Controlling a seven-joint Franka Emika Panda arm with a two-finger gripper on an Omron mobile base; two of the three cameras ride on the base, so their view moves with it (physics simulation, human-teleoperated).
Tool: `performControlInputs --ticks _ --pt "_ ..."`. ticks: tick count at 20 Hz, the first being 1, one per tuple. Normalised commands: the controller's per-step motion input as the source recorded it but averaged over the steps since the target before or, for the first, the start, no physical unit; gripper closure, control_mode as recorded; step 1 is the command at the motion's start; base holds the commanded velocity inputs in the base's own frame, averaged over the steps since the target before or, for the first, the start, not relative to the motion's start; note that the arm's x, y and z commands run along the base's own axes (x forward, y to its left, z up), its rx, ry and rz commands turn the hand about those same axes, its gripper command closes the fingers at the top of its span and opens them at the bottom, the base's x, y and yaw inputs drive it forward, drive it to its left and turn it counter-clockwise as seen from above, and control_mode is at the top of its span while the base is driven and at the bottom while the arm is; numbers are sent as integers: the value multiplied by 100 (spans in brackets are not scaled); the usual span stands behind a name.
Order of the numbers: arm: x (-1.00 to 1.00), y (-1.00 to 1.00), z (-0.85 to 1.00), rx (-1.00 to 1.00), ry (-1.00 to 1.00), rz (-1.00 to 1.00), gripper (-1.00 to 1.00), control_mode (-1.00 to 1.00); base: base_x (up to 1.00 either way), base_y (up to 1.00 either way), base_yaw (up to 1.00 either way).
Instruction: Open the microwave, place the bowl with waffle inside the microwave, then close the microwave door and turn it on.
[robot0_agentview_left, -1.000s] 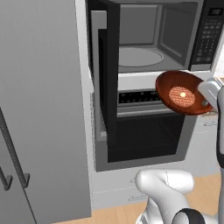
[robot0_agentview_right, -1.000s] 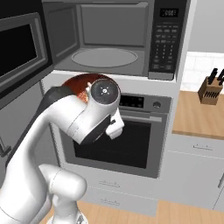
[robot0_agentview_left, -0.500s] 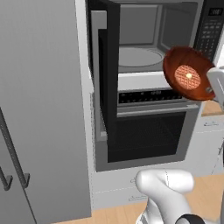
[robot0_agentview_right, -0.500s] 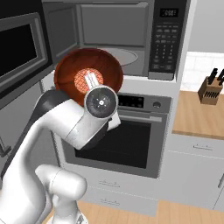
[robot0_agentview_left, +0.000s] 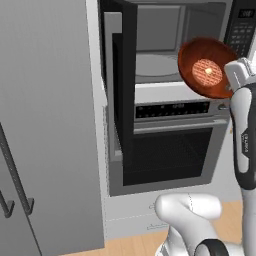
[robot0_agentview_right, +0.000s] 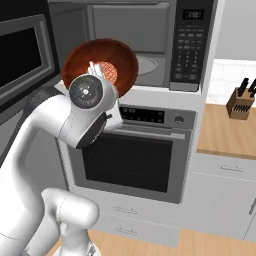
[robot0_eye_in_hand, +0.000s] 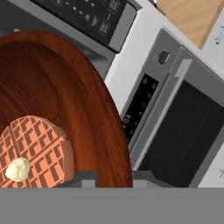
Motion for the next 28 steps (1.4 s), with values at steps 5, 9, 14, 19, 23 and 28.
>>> performControlInputs --ticks 5,9,14,19,23,28 --pt "73 24 30 -2 17 -6 100 -100 0 0 0" --pt "93 16 8 0 12 0 100 -100 0 0 0" --pt "91 14 0 0 0 3 100 -100 0 0 0" --pt "100 10 0 0 2 4 100 -100 0 0 0" --pt "100 11 0 0 1 2 100 -100 0 0 0" --pt "83 13 0 -2 6 0 100 -100 0 0 0"
